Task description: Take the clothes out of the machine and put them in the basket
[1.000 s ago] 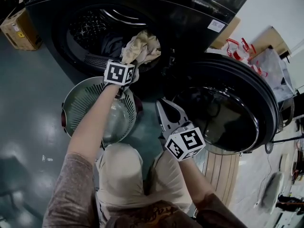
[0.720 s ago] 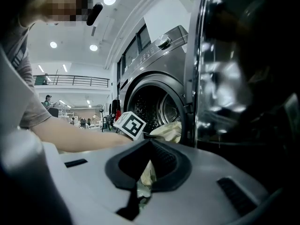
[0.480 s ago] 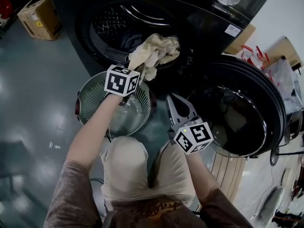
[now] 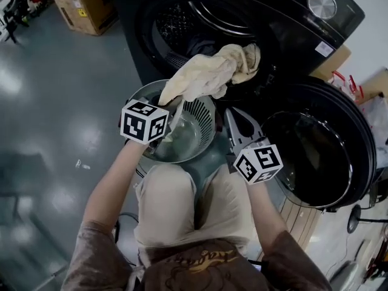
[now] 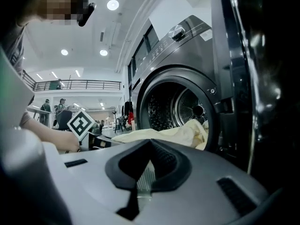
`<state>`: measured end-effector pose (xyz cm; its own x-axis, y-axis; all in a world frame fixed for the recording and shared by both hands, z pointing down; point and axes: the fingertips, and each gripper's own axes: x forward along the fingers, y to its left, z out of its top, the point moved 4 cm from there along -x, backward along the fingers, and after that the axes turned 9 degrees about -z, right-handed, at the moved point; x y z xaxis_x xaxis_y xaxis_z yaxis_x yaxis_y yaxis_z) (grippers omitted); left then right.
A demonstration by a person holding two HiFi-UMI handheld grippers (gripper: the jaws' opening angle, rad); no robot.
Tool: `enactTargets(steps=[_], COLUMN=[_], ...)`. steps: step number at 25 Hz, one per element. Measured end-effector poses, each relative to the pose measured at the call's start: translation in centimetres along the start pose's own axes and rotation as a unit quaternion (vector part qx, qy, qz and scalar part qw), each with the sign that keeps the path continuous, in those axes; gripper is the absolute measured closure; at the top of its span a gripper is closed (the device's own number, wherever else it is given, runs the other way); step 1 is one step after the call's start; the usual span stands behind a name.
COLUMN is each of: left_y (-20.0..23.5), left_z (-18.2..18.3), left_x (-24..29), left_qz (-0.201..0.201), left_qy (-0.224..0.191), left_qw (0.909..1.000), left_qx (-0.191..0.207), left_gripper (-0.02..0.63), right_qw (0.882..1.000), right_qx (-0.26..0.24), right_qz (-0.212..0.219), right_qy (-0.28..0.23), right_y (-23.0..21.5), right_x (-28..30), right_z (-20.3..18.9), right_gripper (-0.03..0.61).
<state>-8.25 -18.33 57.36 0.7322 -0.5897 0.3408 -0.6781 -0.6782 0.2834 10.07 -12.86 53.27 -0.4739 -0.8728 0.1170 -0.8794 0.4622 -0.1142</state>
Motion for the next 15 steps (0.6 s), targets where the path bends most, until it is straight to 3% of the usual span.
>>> enactTargets(steps=[9,10,13,15], left_y=[-0.2,-0.2,0.0,0.1], left_z=[-2.7,-2.6,-2.6,-2.4], left_x=[-4.3,-4.3,-4.1,-4.0], left_qz=[0.021,0.026,0.036,0.043], left_qy=[0.004,0.003,0.005,0.002], left_qw=[0.9994,0.9993,0.9991,0.9989], left_qx=[-0.027,-0.025,-0.022,-0.018], left_gripper=[0.552,0.52,0.34,0.293], right_qw=[1.0,1.0,1.0,1.0], right_qx=[0.001,0.001,0.002,0.003], right_qz=[0.027,0.027,0.026,0.023], right_qy=[0.007,0.007,0.005,0.004], right_y=[1.3,1.4,1.3,1.2], right_x=[1.5,1.4,1.2,1.0], right_z=[-0.8,-0.8,-0.6,-0.5], right_gripper=[0.581,0.581,0.581,0.581])
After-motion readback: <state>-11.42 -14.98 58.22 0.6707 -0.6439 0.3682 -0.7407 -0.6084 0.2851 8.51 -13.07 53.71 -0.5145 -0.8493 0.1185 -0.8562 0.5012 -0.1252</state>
